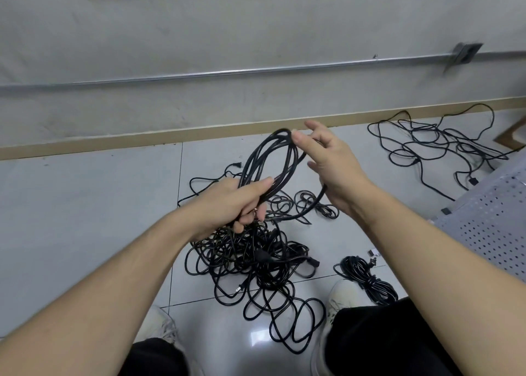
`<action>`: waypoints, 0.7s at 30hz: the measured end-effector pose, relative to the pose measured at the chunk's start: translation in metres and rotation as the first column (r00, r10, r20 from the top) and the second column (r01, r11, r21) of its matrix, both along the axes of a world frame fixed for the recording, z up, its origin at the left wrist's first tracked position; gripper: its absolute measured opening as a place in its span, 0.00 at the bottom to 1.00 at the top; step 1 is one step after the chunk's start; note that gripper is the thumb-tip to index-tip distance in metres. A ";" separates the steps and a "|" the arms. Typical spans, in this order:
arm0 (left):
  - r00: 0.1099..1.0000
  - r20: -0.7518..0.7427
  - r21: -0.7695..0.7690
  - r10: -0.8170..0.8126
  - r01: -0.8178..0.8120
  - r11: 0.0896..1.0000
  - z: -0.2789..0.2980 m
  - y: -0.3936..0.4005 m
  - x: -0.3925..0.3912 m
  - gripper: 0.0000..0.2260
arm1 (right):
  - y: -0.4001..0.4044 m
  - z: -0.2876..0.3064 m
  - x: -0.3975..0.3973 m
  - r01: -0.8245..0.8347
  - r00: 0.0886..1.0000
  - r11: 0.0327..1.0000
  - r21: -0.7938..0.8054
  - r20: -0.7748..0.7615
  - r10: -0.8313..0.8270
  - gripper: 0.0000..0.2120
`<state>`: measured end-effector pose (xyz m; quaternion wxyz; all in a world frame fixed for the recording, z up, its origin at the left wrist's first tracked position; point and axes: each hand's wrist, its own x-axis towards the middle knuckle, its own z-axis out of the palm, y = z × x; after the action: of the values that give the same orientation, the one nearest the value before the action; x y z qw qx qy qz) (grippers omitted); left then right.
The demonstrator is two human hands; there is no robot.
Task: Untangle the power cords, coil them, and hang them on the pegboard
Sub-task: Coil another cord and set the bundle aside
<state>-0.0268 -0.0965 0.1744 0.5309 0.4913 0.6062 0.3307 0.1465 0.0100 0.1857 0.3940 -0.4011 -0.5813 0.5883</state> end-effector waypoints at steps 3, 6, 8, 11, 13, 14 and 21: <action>0.991 -0.130 0.071 0.013 -0.004 0.997 -0.001 0.000 0.004 0.28 | -0.007 0.002 -0.006 0.020 0.997 0.987 -0.159 -0.076 -0.032 0.14; 0.987 -0.152 0.030 -0.056 0.061 0.998 -0.004 -0.001 0.008 0.28 | -0.013 0.004 -0.010 -0.049 0.979 0.963 -0.264 -0.205 -0.006 0.16; 0.981 -0.161 -0.010 -0.108 0.108 0.994 -0.004 -0.002 0.014 0.29 | -0.018 0.004 -0.012 -0.050 0.964 0.951 -0.305 -0.263 -0.033 0.16; 0.986 -0.141 0.018 -0.083 0.087 0.996 -0.004 -0.002 0.020 0.29 | -0.021 0.004 -0.016 -0.042 0.937 0.942 -0.334 -0.340 -0.079 0.19; 0.992 -0.110 0.052 -0.054 0.060 0.997 -0.003 -0.003 0.023 0.27 | -0.020 0.007 -0.019 -0.048 0.910 0.930 -0.365 -0.400 -0.110 0.20; 0.994 -0.105 0.071 -0.027 0.035 0.997 -0.003 -0.003 0.024 0.26 | -0.019 0.009 -0.020 -0.056 0.899 0.920 -0.387 -0.421 -0.122 0.20; 0.998 0.057 0.067 -0.033 0.029 0.997 -0.007 -0.005 0.025 0.29 | -0.014 0.009 -0.021 -0.176 0.858 0.849 -0.498 -0.500 -0.116 0.11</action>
<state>-0.0016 -0.1020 0.1679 0.5369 0.5080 0.5716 0.3563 0.1257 -0.0044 0.1948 0.3991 -0.3128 -0.2776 0.8160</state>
